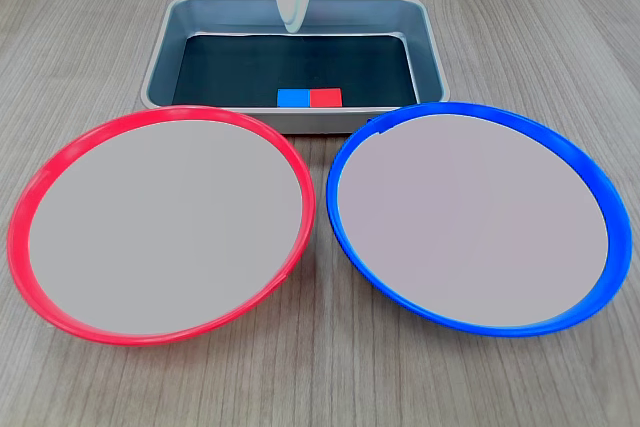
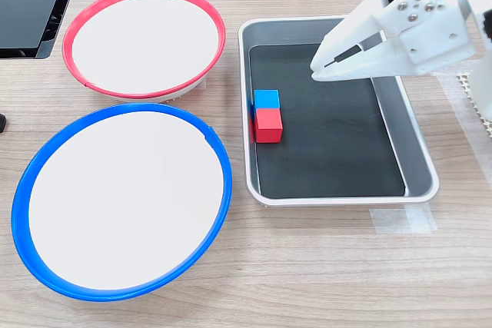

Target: Move two blocks from tray to matching dishes

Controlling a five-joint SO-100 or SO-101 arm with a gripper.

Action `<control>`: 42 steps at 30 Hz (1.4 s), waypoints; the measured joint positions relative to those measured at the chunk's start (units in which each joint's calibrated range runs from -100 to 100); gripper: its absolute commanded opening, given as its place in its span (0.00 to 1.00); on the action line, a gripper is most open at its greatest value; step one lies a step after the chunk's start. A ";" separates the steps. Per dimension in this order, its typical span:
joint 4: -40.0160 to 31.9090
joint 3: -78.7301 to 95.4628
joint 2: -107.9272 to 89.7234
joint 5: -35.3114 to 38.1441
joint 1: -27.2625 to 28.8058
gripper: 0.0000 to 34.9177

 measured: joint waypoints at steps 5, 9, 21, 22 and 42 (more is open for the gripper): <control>0.00 0.00 0.00 0.00 0.00 0.01; 0.00 0.00 0.00 0.00 0.00 0.06; 2.45 -4.54 7.76 0.34 -0.71 0.01; 3.02 -7.35 10.14 1.51 -0.53 0.01; -4.00 -55.17 85.42 24.86 -6.37 0.00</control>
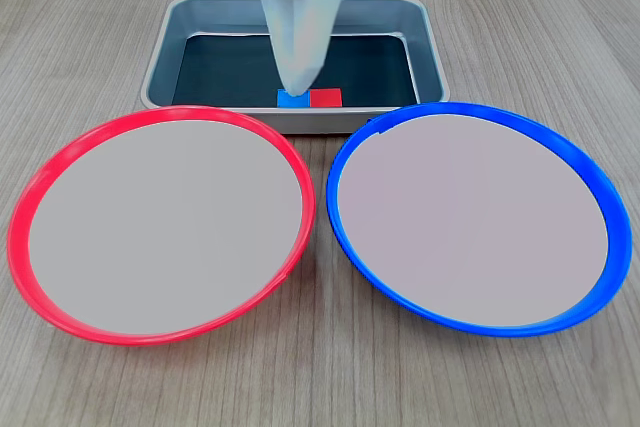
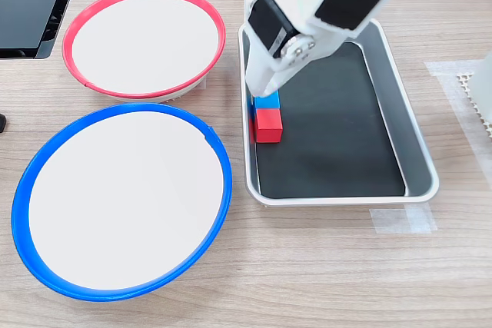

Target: Move two blocks from tray to matching dishes

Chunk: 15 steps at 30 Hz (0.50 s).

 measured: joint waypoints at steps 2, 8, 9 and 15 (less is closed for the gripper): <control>0.00 -0.18 0.09 1.12 -0.53 0.00; -0.08 -1.00 0.77 3.42 -2.57 0.00; -0.24 -1.00 1.02 3.91 -2.57 0.00; -1.47 -1.09 2.39 7.57 -3.98 0.00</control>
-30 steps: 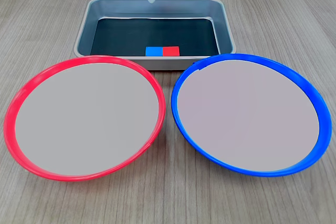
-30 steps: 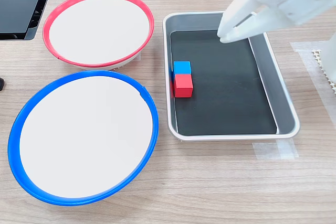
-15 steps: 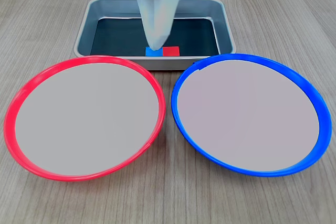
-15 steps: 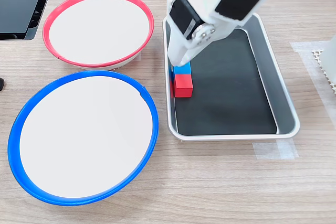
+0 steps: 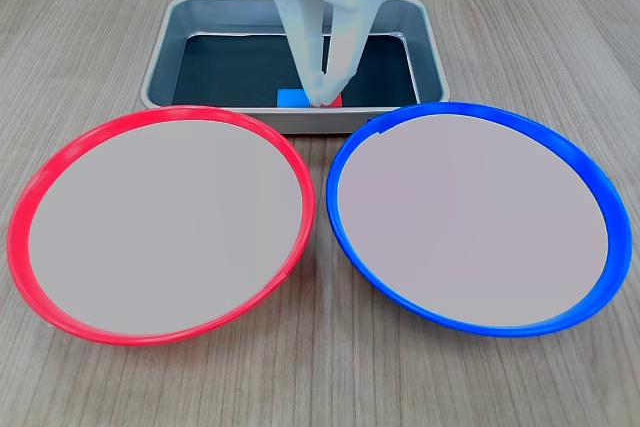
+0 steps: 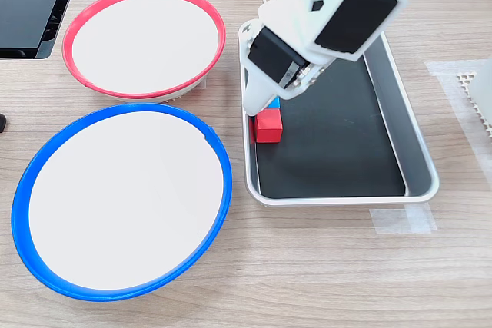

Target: Move two blocks from tray to matching dishes

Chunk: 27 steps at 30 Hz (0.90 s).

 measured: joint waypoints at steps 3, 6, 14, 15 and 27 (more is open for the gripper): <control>-1.55 0.00 1.19 2.59 -1.15 0.00; -2.12 0.00 1.88 4.20 -1.06 0.00; 1.79 1.63 1.88 8.89 0.00 0.00; 3.83 1.63 1.53 9.62 0.00 0.00; 25.94 -9.89 -2.13 7.42 2.39 0.28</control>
